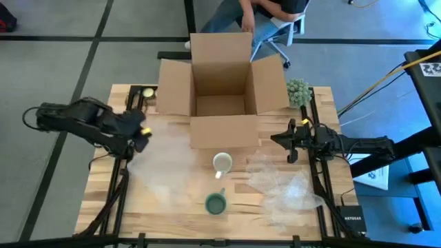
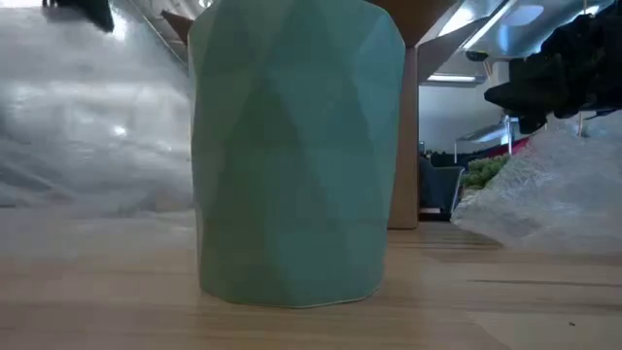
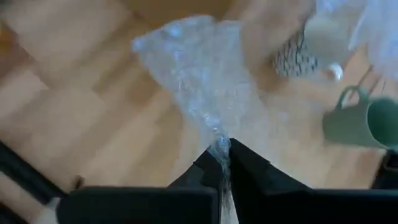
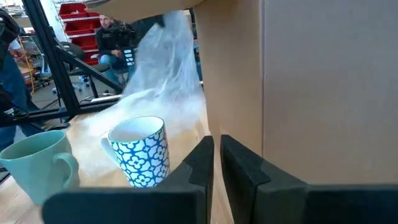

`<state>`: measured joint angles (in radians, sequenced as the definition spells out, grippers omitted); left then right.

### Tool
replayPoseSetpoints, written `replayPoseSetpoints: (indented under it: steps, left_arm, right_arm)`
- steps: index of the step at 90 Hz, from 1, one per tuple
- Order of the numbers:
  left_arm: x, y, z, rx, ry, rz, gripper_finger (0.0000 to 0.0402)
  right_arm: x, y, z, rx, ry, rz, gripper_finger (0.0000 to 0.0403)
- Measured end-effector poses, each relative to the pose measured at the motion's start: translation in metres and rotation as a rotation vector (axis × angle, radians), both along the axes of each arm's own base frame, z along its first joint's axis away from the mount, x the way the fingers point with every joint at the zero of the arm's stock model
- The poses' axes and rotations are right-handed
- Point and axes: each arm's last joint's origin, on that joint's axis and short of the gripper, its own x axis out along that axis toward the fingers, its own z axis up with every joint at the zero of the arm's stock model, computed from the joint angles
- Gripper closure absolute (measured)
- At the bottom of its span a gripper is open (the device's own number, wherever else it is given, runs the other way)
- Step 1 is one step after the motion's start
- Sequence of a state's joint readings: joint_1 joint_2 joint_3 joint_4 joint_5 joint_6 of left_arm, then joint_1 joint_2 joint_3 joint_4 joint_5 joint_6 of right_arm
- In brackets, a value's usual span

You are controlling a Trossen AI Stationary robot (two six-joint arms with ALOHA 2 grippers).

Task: Wrap mug
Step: Wrap the green mug with bubble wrap

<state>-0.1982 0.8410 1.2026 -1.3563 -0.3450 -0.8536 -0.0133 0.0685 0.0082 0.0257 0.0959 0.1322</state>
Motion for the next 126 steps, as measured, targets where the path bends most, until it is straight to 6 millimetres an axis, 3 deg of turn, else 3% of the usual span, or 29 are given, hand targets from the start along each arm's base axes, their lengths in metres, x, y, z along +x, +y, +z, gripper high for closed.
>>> replayPoseSetpoints:
  steps: [20,46,60,76,106,126]
  left_arm:
    - [0.001,0.0,-0.007,0.021,0.02,-0.02,0.0402]
    - [0.01,-0.017,-0.003,-0.032,-0.058,-0.242,0.0401]
    - [0.013,-0.027,0.001,-0.065,-0.115,-0.323,0.0401]
    - [0.012,-0.032,0.002,-0.062,-0.131,-0.349,0.0401]
    - [0.017,-0.035,0.008,-0.041,-0.213,-0.371,0.0401]
    - [0.017,-0.035,0.008,-0.023,-0.222,-0.362,0.0401]
  right_arm:
    - [0.0,0.0,0.0,0.0,0.0,0.0,0.0388]
    - [0.0,0.0,0.0,0.004,-0.004,0.0,0.0388]
    - [0.0,0.001,0.007,0.259,-0.099,0.043,0.0388]
    - [0.0,0.001,0.011,0.404,-0.152,0.032,0.0388]
    - [0.009,0.013,0.024,0.322,-0.175,0.141,0.04]
    - [0.047,0.033,0.052,0.129,0.006,0.108,0.0402]
